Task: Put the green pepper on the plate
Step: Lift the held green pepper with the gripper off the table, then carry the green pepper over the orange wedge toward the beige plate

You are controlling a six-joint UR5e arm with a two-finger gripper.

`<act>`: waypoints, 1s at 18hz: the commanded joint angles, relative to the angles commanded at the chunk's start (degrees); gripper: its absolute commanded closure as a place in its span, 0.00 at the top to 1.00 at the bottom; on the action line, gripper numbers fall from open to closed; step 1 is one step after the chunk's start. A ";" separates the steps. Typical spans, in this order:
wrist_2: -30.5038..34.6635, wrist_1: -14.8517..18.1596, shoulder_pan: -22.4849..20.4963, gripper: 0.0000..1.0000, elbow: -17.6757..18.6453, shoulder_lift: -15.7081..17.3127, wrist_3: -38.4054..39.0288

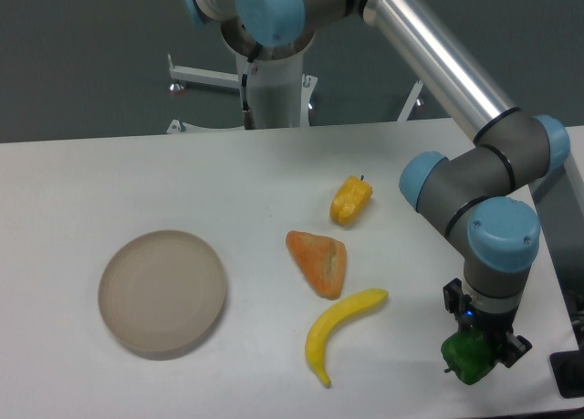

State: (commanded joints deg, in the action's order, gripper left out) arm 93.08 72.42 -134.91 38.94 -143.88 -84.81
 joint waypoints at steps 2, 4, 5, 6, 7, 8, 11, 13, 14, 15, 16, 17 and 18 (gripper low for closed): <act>0.00 0.00 0.09 0.35 0.09 0.09 0.00; -0.17 0.00 0.35 0.35 0.61 0.52 0.26; -0.09 0.00 0.53 0.35 0.70 0.70 0.35; -0.09 0.00 0.70 0.35 0.96 0.88 0.53; -0.09 0.09 0.79 0.35 1.05 1.14 1.31; 0.09 0.17 1.49 0.35 1.14 1.49 2.01; 0.00 0.53 2.11 0.35 4.55 4.47 3.86; -0.53 0.70 2.20 0.35 8.15 7.89 5.44; -0.53 1.40 2.72 0.35 10.61 9.91 6.15; -0.53 2.36 3.25 0.35 13.16 12.11 7.20; -0.53 3.07 3.43 0.35 15.79 14.13 8.34; -0.61 3.77 3.78 0.35 18.00 16.24 9.92; -0.79 4.74 4.65 0.35 20.02 18.09 12.02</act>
State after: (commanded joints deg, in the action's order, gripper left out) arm 92.29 77.16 -130.26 58.95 -125.79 -72.79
